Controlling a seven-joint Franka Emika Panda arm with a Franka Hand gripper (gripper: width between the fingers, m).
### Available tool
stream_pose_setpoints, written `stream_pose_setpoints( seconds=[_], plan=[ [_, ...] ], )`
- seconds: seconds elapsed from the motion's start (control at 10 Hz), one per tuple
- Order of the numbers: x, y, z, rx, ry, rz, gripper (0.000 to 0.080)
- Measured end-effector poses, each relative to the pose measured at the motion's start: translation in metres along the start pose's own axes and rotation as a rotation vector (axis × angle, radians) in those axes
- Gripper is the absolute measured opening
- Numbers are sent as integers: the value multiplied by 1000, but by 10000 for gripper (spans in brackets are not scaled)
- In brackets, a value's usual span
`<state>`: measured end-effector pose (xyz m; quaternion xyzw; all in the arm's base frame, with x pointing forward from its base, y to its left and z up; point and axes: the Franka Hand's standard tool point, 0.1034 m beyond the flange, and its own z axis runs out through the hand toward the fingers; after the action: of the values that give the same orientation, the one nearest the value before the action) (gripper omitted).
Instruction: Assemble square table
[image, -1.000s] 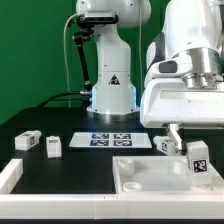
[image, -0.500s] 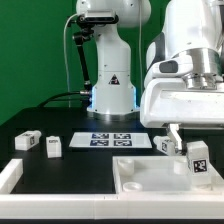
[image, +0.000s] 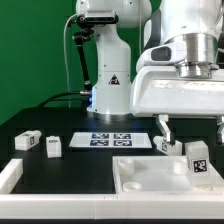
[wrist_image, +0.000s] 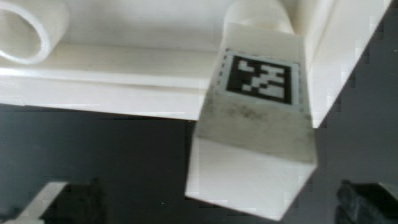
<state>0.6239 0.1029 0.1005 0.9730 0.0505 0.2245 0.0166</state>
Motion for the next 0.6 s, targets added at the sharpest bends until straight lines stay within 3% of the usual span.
stream_pose_setpoints(
  seconds=[0.1,0.3,0.5,0.6],
  plan=[
    [-10,-3,3,6,-129,9,649],
    [-8,-8,4,11,-291,27,649],
    [-12,-2,7,10,-448,44,649],
    [-10,0,12,10,-464,52,649]
  ],
)
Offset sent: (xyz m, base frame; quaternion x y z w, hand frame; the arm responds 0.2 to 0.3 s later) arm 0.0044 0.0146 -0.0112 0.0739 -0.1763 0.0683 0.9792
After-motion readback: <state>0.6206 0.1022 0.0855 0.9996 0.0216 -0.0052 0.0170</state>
